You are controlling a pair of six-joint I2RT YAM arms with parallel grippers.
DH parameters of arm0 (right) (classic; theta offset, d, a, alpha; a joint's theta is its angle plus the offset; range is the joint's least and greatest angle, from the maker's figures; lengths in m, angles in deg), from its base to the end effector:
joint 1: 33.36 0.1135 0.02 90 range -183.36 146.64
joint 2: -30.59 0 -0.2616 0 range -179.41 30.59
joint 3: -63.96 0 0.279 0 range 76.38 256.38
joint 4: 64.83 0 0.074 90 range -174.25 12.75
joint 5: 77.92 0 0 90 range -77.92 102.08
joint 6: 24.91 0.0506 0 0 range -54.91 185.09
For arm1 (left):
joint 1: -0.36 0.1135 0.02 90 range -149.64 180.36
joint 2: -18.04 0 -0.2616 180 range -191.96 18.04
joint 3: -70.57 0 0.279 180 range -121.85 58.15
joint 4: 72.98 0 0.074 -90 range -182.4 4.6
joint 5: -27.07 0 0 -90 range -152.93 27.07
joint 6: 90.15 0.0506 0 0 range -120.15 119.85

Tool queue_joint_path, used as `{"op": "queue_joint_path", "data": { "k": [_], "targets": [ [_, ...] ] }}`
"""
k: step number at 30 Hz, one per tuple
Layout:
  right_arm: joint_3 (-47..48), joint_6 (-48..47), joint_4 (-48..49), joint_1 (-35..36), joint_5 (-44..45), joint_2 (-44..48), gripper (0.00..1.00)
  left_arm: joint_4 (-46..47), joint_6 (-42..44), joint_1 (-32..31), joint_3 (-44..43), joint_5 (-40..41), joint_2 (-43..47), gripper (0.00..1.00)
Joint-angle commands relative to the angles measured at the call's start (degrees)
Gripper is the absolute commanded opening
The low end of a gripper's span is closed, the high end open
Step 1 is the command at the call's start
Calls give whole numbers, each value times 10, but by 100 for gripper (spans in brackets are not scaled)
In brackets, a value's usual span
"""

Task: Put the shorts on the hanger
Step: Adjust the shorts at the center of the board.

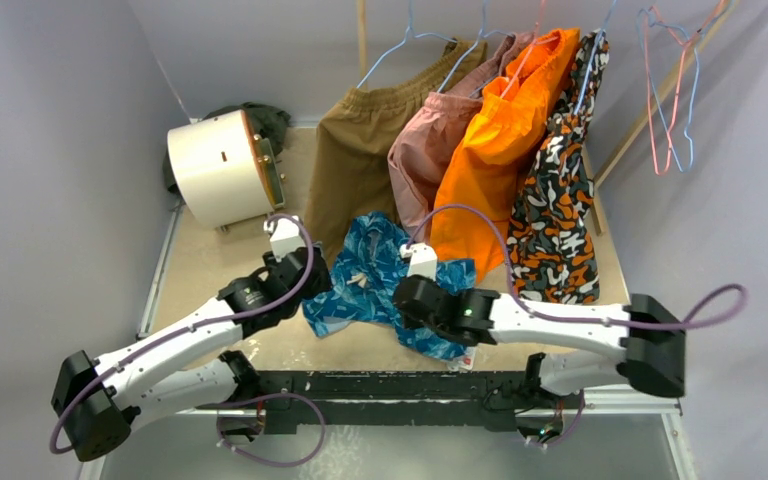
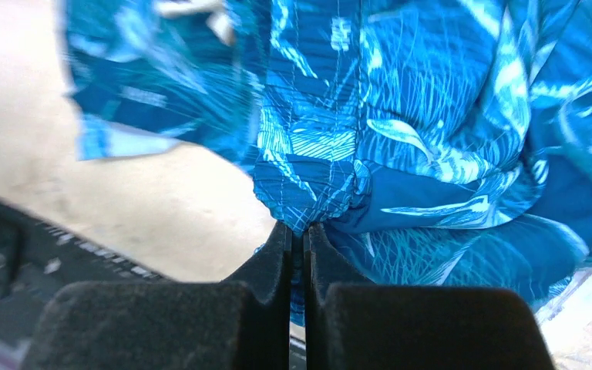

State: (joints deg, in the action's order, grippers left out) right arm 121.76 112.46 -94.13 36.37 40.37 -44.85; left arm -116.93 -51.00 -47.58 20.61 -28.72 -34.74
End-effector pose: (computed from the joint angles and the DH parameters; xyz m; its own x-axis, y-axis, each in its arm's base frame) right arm 0.1268 0.2741 0.1955 -0.6967 -0.0164 -0.7172 -0.2973 0.9165 0.2678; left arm 0.1683 -0.1441 0.2237 -0.5843 -0.3098 -0.7501 -0.1537 0.9498 -0.2725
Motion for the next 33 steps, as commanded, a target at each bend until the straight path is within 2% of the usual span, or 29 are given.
{"op": "queue_joint_path", "data": {
  "k": [1, 6, 12, 15, 23, 29, 33],
  "targets": [
    [-16, -75, 36, 1, -29, 112, 0, 62, 56, 4, -50, -15, -12, 64],
    [-25, -81, 5, 1, -48, 180, 0, 141, 144, 4, -79, -26, -32, 65],
    [-38, -66, -9, 1, -41, 195, 0, 211, 291, 4, -100, -57, -120, 67],
    [-42, -67, -7, 1, -39, 195, 0, 212, 330, 6, -124, -71, -159, 68],
    [-48, -77, -5, 1, -28, 213, 0, 256, 476, 34, -122, -190, -186, 69],
    [-75, -71, 17, 1, -27, 246, 0, 328, 532, 41, -100, -228, -197, 70],
    [-81, -78, 24, 1, -31, 256, 0, 315, 551, 52, -136, -238, -247, 68]
  ]
}}
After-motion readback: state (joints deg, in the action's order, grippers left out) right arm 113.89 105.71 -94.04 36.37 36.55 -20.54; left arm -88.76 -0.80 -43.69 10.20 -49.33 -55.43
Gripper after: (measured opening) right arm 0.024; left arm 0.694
